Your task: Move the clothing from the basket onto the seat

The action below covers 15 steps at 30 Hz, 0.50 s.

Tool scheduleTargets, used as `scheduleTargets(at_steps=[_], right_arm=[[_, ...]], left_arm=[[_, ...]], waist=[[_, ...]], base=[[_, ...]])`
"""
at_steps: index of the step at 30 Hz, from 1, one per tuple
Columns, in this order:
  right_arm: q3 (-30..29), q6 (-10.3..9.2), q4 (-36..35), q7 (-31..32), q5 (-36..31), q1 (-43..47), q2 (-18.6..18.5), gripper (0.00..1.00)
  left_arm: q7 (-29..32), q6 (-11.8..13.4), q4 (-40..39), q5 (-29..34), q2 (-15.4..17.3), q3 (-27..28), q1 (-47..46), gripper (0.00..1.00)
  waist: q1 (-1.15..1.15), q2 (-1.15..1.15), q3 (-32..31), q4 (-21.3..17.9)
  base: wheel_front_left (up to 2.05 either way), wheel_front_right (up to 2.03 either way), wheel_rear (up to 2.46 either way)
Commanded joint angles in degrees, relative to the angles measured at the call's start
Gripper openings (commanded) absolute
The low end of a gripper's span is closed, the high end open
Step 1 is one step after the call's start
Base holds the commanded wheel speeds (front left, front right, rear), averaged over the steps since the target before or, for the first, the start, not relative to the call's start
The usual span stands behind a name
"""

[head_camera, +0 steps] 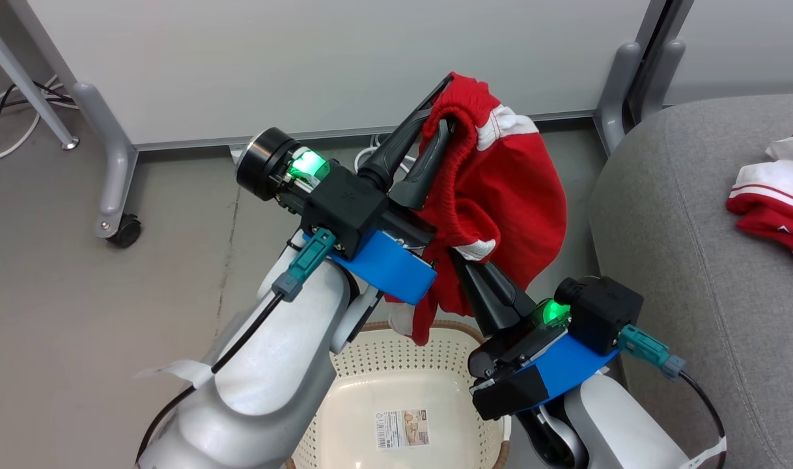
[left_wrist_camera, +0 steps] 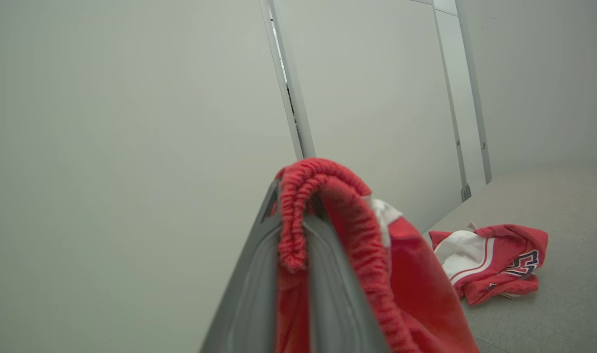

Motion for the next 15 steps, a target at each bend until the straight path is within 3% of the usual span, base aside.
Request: scheduleTargets(at_steps=[1,2,15], right_arm=[[0.03,0.03,-0.30,-0.01,-0.31,0.48,0.08,0.00],[-0.01,0.03,-0.39,-0.01,-0.37,0.54,0.08,0.00],[-1.13,0.03,-1.09,0.00,-0.56,1.06,0.08,0.00]], left_arm=[[-0.26,-0.10,0.43,0.35,-0.04,0.51,-0.03,0.34],[-0.26,-0.01,0.58,0.38,-0.04,0.49,-0.05,1.00],[-0.26,0.36,2.16,0.96,-0.02,0.59,0.51,1.00]], waist=[[0.00,0.00,0.01,-0.13],[0.00,0.00,0.01,-0.17],[0.00,0.00,0.05,-0.57]], base=[[0.00,0.00,0.00],[0.00,0.00,0.00],[0.00,0.00,0.00]])
